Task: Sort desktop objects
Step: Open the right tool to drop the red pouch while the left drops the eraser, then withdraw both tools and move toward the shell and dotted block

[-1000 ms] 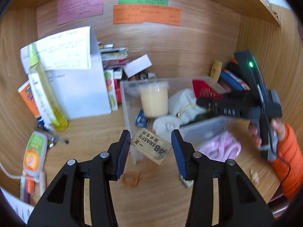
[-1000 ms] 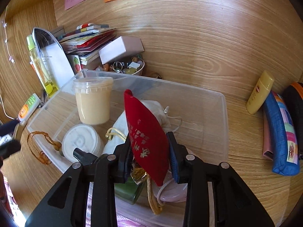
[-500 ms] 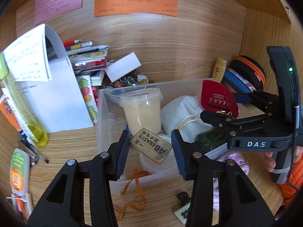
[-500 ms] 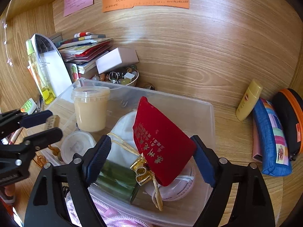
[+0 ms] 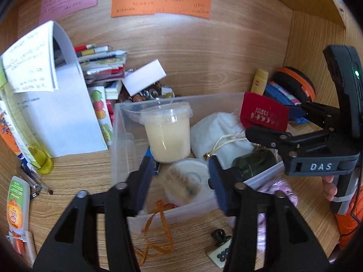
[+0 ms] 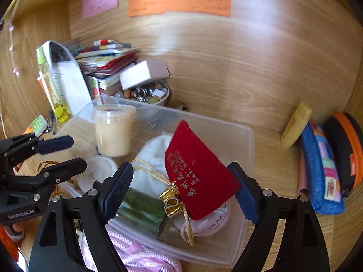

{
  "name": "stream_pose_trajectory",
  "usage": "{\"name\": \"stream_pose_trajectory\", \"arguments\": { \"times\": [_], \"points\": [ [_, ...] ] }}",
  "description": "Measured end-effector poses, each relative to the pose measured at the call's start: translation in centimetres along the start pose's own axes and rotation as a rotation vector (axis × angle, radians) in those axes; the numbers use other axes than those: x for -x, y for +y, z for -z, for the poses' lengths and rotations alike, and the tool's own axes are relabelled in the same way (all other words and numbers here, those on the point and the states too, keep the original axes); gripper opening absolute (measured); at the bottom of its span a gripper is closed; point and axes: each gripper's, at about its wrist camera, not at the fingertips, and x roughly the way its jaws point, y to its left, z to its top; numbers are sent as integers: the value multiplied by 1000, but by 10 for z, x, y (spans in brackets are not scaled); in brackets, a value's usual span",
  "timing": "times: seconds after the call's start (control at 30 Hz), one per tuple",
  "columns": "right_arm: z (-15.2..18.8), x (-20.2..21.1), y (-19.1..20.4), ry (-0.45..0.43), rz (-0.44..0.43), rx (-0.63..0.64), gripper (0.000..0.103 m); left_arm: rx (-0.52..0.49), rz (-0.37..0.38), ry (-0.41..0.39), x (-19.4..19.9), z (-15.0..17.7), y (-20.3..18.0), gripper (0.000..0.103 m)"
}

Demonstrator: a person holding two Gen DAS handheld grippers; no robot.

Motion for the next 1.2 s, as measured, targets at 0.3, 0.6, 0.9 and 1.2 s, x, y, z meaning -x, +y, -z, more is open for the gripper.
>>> {"name": "stream_pose_trajectory", "arguments": {
  "times": [0.3, 0.6, 0.9, 1.2],
  "points": [
    [22, 45, 1, -42, 32, 28, 83, 29, -34, -105, 48, 7, 13, 91],
    [71, 76, 1, -33, 64, 60, 91, -11, -83, -56, 71, 50, 16, 97],
    [140, 102, 14, 25, 57, 77, 91, -34, -68, 32, 78, 95, 6, 97],
    [182, 114, 28, 9, 15, 84, 88, -107, -1, 105, 55, 99, -26, 97]
  ]
}}
